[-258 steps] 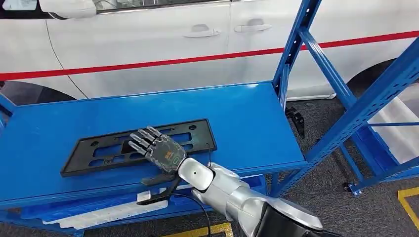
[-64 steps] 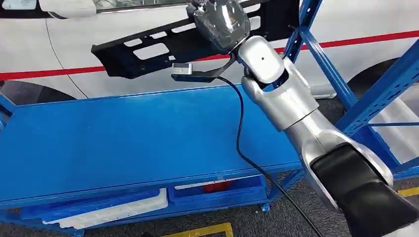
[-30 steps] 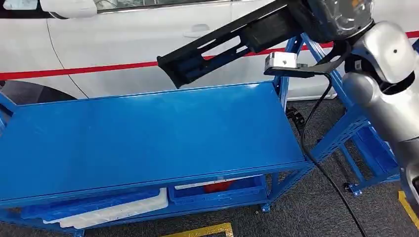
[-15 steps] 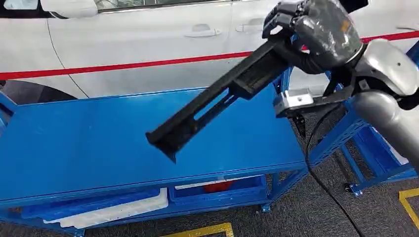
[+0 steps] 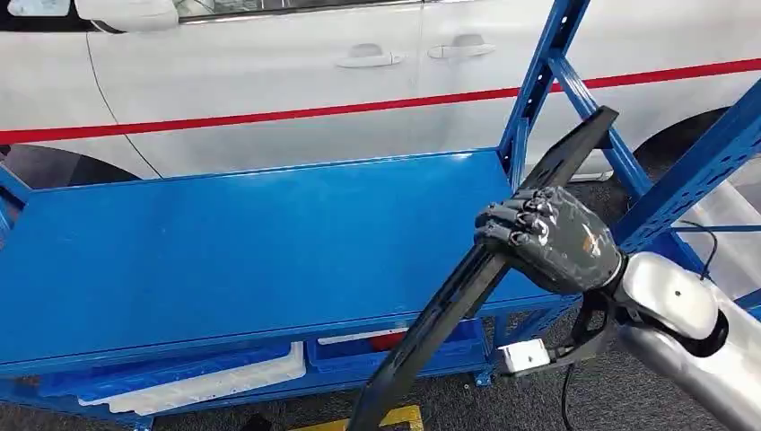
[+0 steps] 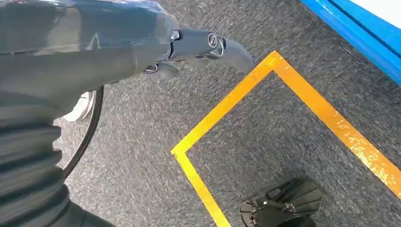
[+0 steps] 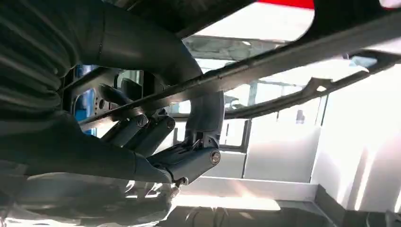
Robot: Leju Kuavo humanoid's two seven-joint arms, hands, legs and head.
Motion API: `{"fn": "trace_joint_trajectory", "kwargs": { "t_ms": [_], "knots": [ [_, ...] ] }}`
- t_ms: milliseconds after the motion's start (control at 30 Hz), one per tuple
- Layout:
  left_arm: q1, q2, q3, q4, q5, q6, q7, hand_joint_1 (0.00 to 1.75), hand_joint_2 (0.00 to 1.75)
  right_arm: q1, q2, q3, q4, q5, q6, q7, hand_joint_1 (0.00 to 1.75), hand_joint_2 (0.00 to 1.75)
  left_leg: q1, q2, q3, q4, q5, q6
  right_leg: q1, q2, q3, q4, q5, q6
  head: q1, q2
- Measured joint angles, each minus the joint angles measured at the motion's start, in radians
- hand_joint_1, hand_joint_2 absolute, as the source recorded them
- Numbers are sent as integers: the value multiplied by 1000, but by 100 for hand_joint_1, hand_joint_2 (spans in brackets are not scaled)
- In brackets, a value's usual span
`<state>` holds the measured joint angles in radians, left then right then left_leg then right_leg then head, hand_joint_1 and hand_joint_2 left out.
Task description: Take the parts from the cabinet and place them on the table.
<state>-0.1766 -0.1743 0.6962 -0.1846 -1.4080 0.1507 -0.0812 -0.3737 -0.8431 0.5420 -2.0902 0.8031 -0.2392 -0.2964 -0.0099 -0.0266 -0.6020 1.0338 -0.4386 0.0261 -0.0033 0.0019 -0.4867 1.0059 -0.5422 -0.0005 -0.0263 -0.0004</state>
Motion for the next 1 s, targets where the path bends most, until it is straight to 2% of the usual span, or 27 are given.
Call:
{"fn": "trace_joint_trajectory", "kwargs": {
  "t_ms": [133, 233, 333, 400, 467, 567, 700, 800, 1000],
  "knots": [
    [-17, -8, -11, 0, -18, -15, 10, 0, 175, 160, 34, -75, -41, 151, -10, -2, 175, 175, 0, 0, 0, 0, 0, 0, 0, 0, 0, 0, 0, 0, 0, 0],
    [-26, -11, -23, 0, -25, -25, 18, 0, 175, 245, 57, -111, -60, 211, -23, 19, 175, 175, 0, 0, 0, 0, 0, 0, 0, 0, 0, 0, 0, 0, 0, 0],
    [-28, -13, -25, 0, -31, -28, 23, 0, 175, 287, 72, -162, -73, 221, -30, 37, 175, 175, 0, 1, 0, 0, 0, 0, 0, 1, 0, 0, 0, 0, 0, 0],
    [-29, -15, -28, 0, -32, -28, 25, 0, 175, 279, 78, -198, -77, 194, 2, 39, 175, 175, -1, 1, 0, 0, 0, 0, 0, 2, 1, 0, 0, 1, 0, 0],
    [-30, -16, -29, 0, -43, -28, 25, 0, 175, 210, 77, -240, -76, 91, 96, 31, 175, 175, -2, 3, 0, 0, 1, 0, 0, 4, 0, 1, 1, 2, 0, 0],
    [-32, -16, -29, 0, -44, -25, 21, 0, 175, 10, 71, -278, -60, -40, 204, 55, 175, 175, -2, 6, 1, 0, 2, 1, -1, 8, -1, 1, 3, 4, 0, 0],
    [-30, -16, -29, 0, -32, -19, 14, 0, 175, -216, 51, -279, -27, -97, 283, 100, 175, 175, -2, 2, 0, 0, 3, 3, -1, 3, -1, 1, 3, 4, 0, 0],
    [-30, -15, -28, 0, -29, -11, 7, 0, 175, -297, 38, -271, -9, -105, 290, 115, 175, 175, -2, 1, 0, 0, 3, 3, -2, 2, 0, 1, 2, 4, 0, 0],
    [-28, -14, -27, 0, -28, 6, -8, 0, 175, -314, 21, -239, 9, -67, 220, 123, 175, 175, -3, 1, -2, 0, 3, 3, -2, 2, -1, 0, 2, 4, 0, 0]
  ]
}}
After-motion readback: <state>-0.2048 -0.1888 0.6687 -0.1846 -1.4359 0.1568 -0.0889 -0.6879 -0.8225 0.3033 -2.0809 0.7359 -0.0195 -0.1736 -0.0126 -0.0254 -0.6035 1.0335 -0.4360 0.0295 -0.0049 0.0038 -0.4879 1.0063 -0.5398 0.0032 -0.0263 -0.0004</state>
